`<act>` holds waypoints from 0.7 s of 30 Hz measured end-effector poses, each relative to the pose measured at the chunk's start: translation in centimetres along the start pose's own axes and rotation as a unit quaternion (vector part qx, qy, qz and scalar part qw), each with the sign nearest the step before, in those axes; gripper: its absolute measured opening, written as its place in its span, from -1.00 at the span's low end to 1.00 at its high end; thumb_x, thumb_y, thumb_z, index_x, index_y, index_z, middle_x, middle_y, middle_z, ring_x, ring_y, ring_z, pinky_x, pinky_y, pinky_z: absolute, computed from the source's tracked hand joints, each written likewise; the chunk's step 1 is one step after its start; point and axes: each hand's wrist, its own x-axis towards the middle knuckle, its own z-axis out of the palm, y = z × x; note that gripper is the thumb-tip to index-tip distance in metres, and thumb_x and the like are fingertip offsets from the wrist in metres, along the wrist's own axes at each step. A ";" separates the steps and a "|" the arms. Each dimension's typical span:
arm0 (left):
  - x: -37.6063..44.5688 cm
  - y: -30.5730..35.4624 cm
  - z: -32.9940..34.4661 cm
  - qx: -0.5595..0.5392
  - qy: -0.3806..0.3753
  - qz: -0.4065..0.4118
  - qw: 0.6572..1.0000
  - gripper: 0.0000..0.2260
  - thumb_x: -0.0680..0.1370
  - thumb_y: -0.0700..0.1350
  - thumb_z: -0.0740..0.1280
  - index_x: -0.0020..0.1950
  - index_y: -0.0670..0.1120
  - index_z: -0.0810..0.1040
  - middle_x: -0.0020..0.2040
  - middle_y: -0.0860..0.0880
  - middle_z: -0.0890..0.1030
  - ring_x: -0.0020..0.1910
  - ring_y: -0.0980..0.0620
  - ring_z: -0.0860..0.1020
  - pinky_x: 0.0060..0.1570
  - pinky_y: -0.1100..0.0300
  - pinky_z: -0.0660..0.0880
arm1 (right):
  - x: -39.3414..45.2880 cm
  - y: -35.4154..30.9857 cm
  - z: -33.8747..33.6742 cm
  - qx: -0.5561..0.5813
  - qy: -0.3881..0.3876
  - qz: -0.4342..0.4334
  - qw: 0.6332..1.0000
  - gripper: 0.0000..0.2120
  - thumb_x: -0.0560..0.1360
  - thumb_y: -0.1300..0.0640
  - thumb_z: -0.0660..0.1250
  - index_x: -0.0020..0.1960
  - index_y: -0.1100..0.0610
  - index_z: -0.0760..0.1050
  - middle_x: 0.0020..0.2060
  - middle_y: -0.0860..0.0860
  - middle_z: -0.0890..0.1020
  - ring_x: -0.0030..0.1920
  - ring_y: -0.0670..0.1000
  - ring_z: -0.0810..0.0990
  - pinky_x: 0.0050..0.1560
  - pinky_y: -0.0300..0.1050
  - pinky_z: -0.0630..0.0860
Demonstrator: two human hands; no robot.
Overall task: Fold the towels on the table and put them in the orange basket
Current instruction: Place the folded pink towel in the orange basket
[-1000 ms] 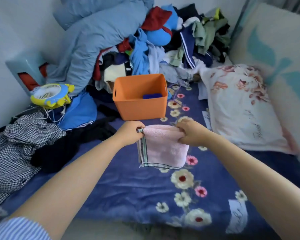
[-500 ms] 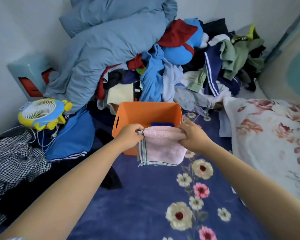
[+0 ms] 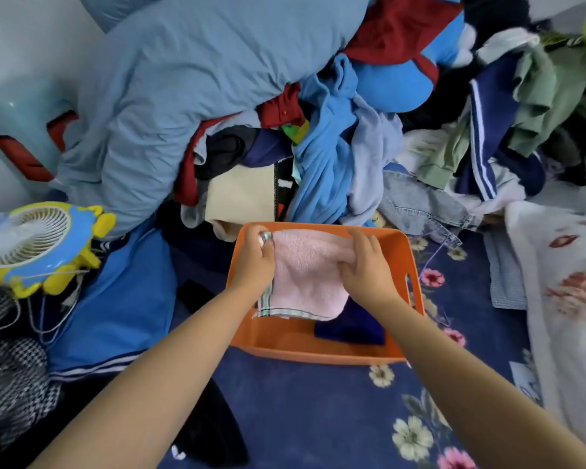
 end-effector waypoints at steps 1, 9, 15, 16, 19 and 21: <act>1.4 -0.7 0.6 0.014 -0.006 -0.002 1.000 -0.87 0.61 -0.18 0.11 0.14 -0.07 0.33 0.08 -0.11 0.47 -0.06 -0.01 0.43 -0.09 0.21 0.29 | 1.0 0.5 1.0 0.017 0.001 0.023 1.000 -0.47 0.51 0.32 0.19 0.45 0.23 0.13 0.35 0.18 0.31 0.28 0.16 0.37 0.08 -0.17 0.33; 6.5 -6.7 5.3 0.125 -0.049 -0.125 0.983 -0.74 0.62 -0.17 0.10 0.30 -0.20 0.30 0.09 -0.25 0.54 0.07 -0.25 0.52 -0.13 0.09 0.34 | 6.2 5.6 8.3 0.099 -0.057 0.214 0.970 -0.77 0.50 0.25 0.24 0.12 0.18 0.27 -0.11 0.05 0.45 -0.25 -0.06 0.39 -0.39 -0.27 0.30; 8.7 -10.1 7.7 0.169 -0.018 -0.156 0.973 -0.72 0.61 -0.18 0.15 0.28 -0.25 0.26 0.15 -0.25 0.54 0.12 -0.24 0.52 -0.07 0.05 0.40 | 8.9 7.9 13.3 0.080 -0.121 0.263 0.954 -0.79 0.51 0.23 0.22 -0.01 0.16 0.16 -0.32 -0.01 0.34 -0.36 -0.08 0.32 -0.47 -0.22 0.25; 9.2 -10.5 7.9 0.156 -0.005 -0.167 0.973 -0.72 0.61 -0.19 0.16 0.28 -0.25 0.26 0.17 -0.25 0.53 0.15 -0.22 0.51 0.02 0.04 0.42 | 9.4 7.9 13.7 0.077 -0.129 0.261 0.954 -0.79 0.51 0.23 0.21 0.00 0.17 0.16 -0.32 -0.01 0.35 -0.35 -0.08 0.33 -0.47 -0.22 0.25; 10.3 -11.6 8.4 0.101 0.043 -0.185 0.977 -0.66 0.58 -0.20 0.22 0.31 -0.23 0.23 0.25 -0.24 0.48 0.22 -0.19 0.47 0.19 0.01 0.39 | 10.8 8.0 14.5 0.044 -0.152 0.231 0.960 -0.66 0.54 0.22 0.18 0.28 0.22 0.20 0.03 0.14 0.49 -0.05 0.10 0.52 -0.24 -0.14 0.41; 10.5 -12.5 8.9 0.120 0.029 -0.151 0.981 -0.55 0.55 -0.21 0.28 0.39 -0.20 0.20 0.29 -0.23 0.44 0.27 -0.20 0.44 0.22 0.01 0.38 | 11.4 8.7 15.1 0.006 -0.188 0.202 0.961 -0.43 0.56 0.21 0.14 0.48 0.20 -0.05 0.39 0.19 0.27 0.31 0.17 0.38 0.14 -0.04 0.41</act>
